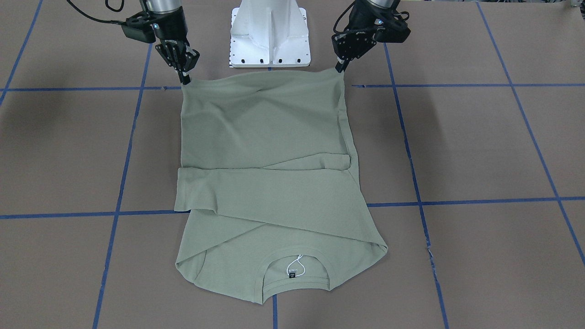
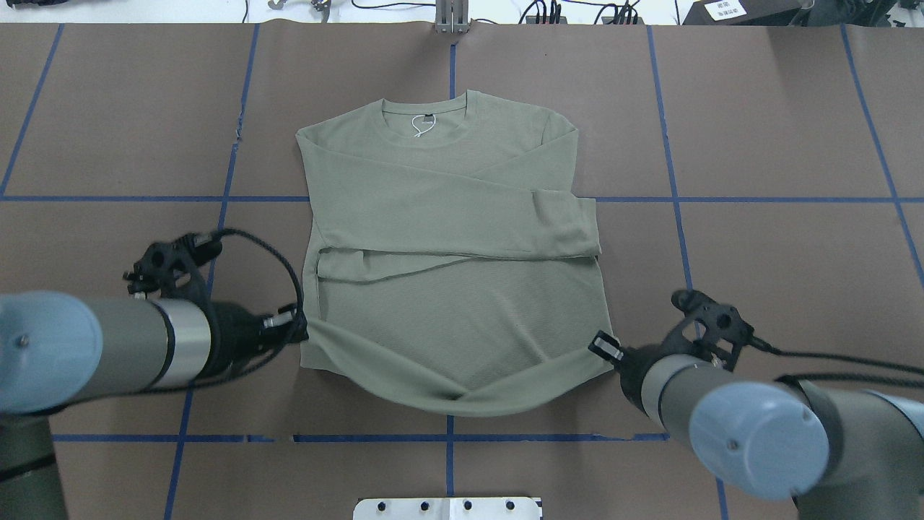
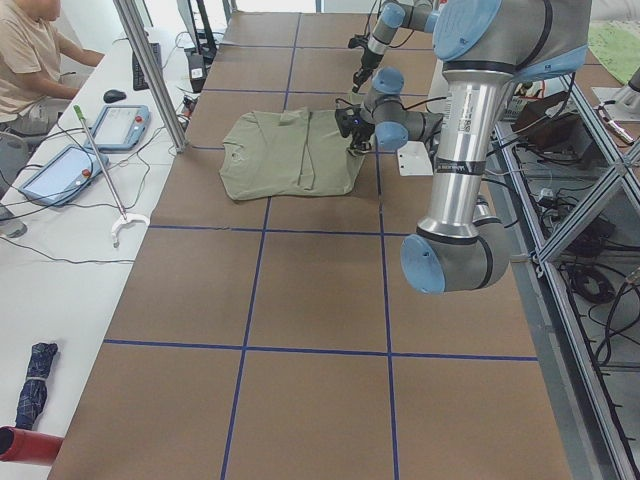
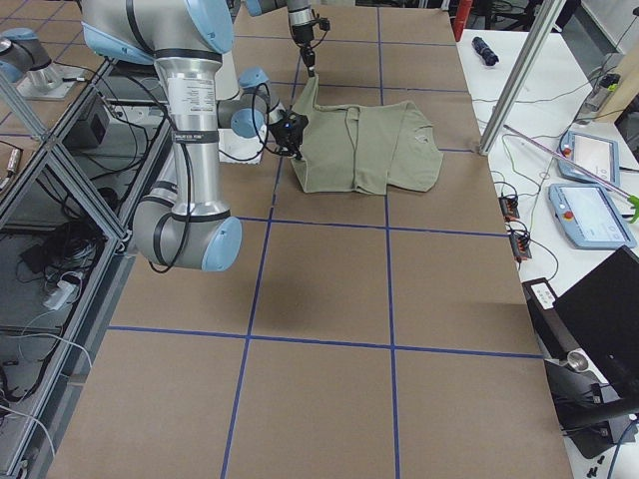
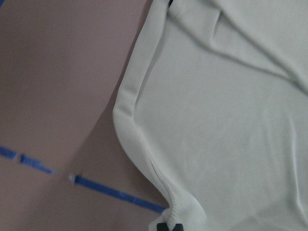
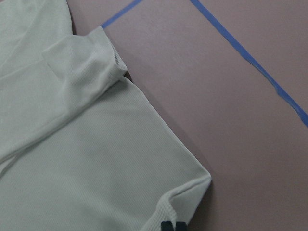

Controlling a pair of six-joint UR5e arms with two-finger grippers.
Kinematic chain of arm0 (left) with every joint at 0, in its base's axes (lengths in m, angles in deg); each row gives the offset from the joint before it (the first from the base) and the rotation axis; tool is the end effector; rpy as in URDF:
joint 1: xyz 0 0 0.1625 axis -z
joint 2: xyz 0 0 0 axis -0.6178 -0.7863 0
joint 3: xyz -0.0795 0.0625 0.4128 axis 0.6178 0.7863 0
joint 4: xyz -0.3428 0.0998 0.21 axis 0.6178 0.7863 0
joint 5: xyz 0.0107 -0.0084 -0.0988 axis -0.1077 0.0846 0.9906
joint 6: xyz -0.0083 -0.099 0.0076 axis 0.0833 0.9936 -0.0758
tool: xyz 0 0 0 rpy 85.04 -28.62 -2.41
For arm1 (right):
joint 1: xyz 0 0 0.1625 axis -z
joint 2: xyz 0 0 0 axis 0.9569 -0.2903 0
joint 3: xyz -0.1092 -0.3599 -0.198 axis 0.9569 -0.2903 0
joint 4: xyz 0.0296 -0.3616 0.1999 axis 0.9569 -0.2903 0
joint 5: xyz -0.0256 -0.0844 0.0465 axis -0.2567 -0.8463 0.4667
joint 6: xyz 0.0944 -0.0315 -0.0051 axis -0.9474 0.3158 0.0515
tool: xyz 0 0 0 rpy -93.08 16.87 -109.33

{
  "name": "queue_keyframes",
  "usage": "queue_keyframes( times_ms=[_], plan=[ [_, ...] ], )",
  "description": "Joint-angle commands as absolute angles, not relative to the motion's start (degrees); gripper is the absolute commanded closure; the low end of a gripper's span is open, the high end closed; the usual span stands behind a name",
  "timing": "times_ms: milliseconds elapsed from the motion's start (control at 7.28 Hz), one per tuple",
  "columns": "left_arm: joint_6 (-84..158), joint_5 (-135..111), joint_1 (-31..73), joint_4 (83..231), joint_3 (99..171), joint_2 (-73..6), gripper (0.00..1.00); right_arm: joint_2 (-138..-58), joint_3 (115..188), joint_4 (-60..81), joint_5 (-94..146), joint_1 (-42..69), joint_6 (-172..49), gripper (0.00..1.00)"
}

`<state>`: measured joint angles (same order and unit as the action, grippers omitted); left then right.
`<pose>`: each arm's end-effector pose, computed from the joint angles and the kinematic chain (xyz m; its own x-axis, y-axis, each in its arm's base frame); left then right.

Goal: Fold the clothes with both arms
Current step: 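Lift the hem with both grippers and fold it toward the collar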

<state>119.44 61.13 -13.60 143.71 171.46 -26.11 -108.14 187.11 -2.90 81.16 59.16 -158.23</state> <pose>0.3815 -0.3118 0.2328 0.3597 -0.3035 -0.8823 0.3957 0.9060 -0.1503 -0.4197 -0.2634 0.2790 0.4431 0.5035 0.7417 -0.6102 0.7755 -0.1620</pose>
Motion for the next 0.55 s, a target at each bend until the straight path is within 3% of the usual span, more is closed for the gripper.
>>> queue_keyframes(
  times_ms=[0,412],
  plan=[
    [110.68,62.35,-3.73,144.82,160.36,-31.69,1.00,-100.04,178.07,-2.82,92.48,44.19,-144.45,1.00],
    [107.59,62.36,2.78,155.25,144.98,-37.49,1.00,-86.25,157.97,-2.12,97.80,32.82,-135.72,1.00]
  ],
)
